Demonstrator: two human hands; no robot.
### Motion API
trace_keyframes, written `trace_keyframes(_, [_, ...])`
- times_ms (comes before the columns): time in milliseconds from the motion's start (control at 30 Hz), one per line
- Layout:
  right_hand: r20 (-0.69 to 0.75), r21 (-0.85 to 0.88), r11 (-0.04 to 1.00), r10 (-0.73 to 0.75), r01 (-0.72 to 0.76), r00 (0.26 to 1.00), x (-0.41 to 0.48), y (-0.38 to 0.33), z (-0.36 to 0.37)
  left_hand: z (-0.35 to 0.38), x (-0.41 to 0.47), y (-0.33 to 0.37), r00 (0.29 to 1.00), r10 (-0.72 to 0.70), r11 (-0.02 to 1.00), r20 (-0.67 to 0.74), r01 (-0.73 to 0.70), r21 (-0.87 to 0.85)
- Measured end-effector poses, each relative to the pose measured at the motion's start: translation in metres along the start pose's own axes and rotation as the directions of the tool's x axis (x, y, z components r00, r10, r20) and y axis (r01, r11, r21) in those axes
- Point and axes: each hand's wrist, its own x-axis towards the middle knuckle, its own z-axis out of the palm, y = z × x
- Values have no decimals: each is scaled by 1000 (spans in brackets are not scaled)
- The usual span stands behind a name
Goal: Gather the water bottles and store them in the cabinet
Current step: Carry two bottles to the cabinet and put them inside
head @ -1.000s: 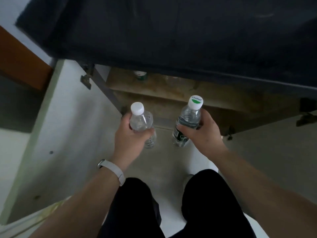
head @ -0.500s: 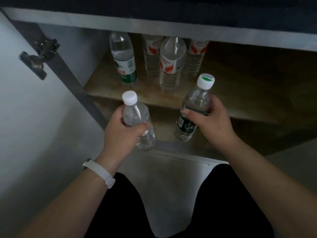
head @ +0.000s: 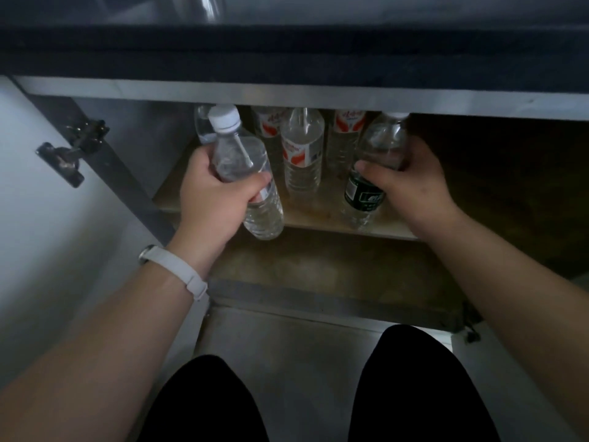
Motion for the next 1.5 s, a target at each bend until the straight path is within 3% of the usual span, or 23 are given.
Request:
trace_keyframes(467, [12,-30,999,-11,12,1000,43,11,20,37,42,-14,999,24,1000,-44,-24,-2])
trace_keyframes(933, [61,-84,996,-20,25,998,40,25,14,28,49,-29,997,49,995,63,-55,88])
trace_keyframes(1167, [63,-190,981,-30,42,998,-3,35,-1,10,-8,-55,983,77,975,168,-110,194])
trace_keyframes(1300, [118,-316,941,-89,122,989,-24,41,-5,-1,-38,-72,948,104,900,301,-218,378])
trace_keyframes(1400, [194,-464,866,-107,188,975,-39,35,-5,-3,-48,-69,906,157,804,392,-348,482])
trace_keyframes(1500, [291,-569,784,-90,248,952,-58,19,-6,-10,-56,-50,875,122,717,469,-405,567])
